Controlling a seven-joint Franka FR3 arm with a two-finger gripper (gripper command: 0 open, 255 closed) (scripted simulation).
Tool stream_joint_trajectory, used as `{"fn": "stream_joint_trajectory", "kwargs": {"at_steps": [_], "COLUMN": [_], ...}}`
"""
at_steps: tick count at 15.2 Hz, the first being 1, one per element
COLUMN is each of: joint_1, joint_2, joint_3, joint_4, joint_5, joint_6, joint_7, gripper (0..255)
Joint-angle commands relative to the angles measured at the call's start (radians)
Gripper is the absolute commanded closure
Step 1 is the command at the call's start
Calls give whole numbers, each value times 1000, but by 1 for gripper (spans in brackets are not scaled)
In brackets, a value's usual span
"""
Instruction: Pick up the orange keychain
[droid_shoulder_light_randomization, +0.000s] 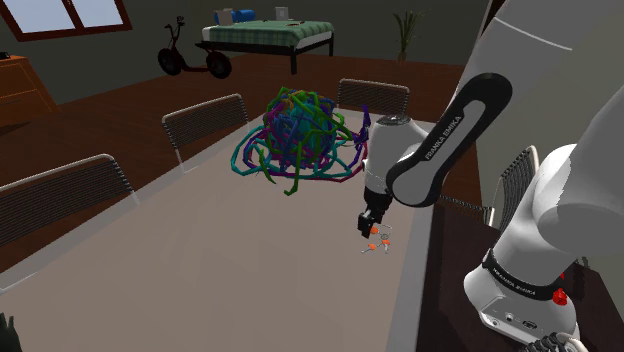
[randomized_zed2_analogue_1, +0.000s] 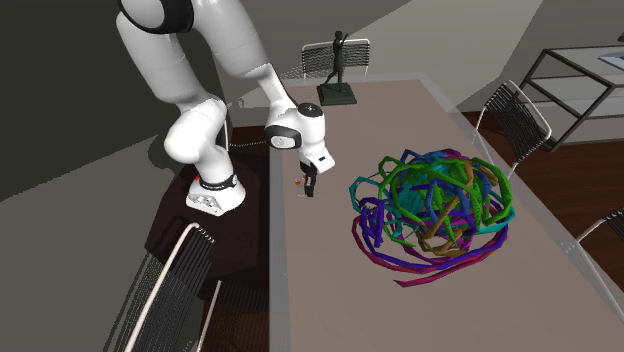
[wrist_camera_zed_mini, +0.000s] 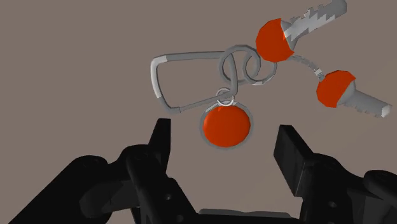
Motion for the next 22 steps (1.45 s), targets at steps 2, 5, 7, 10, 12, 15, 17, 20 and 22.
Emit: {"fn": "stream_joint_trajectory", "kwargs": {"at_steps": [2, 5, 7, 10, 12, 15, 17, 20, 22], "joint_1": [0, 1, 6, 11, 14, 16, 18, 19, 19], "joint_2": [9, 6, -39, -104, -146, -205, -243, -295, -298], "joint_3": [0, 1, -2, -5, -7, -11, -13, -16, -16], "joint_4": [3, 0, -1, 0, 2, 8, 14, 25, 26], "joint_5": [-1, 0, 8, 16, 19, 21, 22, 22, 22], "joint_6": [5, 4, -39, -105, -149, -215, -258, -321, -324], "joint_7": [-2, -1, -6, -11, -13, -15, -16, -17, -17], "gripper": [255, 255, 255, 255, 255, 255, 255, 255, 255]}}
